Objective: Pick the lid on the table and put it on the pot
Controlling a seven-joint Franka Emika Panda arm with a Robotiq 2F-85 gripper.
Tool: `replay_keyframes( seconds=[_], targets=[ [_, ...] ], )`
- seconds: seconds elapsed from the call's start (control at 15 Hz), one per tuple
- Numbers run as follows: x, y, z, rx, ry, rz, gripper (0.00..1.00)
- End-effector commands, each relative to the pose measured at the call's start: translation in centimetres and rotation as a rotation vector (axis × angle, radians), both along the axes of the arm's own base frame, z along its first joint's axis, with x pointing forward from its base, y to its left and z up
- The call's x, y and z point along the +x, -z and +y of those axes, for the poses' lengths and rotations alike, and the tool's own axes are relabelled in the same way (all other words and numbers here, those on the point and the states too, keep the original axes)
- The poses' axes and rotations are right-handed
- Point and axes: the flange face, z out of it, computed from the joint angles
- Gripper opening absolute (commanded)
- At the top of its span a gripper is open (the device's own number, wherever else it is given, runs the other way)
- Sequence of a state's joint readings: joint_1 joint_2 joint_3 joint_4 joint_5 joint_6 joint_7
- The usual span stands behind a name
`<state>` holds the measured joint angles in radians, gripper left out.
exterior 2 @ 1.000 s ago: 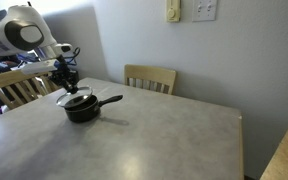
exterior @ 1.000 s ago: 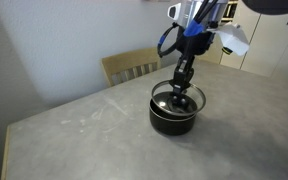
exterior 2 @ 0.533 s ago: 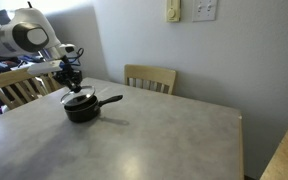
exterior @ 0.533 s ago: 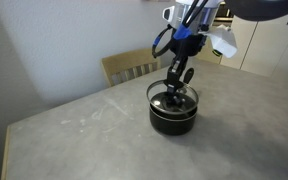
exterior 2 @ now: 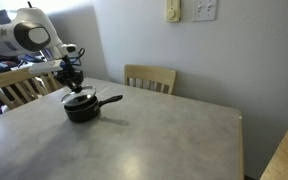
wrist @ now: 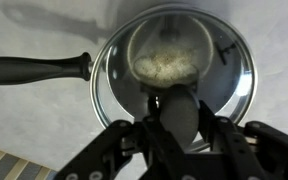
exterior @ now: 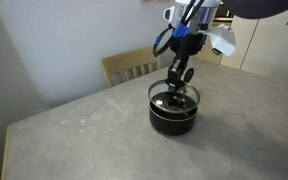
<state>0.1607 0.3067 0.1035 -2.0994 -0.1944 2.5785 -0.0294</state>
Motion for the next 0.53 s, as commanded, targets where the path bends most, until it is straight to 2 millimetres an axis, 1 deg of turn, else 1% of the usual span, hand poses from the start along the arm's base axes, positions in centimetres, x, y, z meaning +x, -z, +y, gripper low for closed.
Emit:
replay_keyframes(
  seconds=[0.0, 0.07, 0.13, 0.2, 0.33, 0.47],
  targets=[
    [0.5, -0.3, 0.0, 0.002, 0.018, 0.028, 0.15],
    [0.4, -0.3, 0.0, 0.005, 0.018, 0.034, 0.15],
    [1.1, 3.6, -3.7, 0.003, 0.021, 0.038, 0.15],
    [1.0, 4.2, -3.9, 0.0, 0.027, 0.047, 0.15],
    [1.2, 6.4, -5.0, 0.001, 0.041, 0.071, 0.15],
    [1.8, 6.2, -5.4, 0.015, 0.05, 0.052, 0.15]
  ],
)
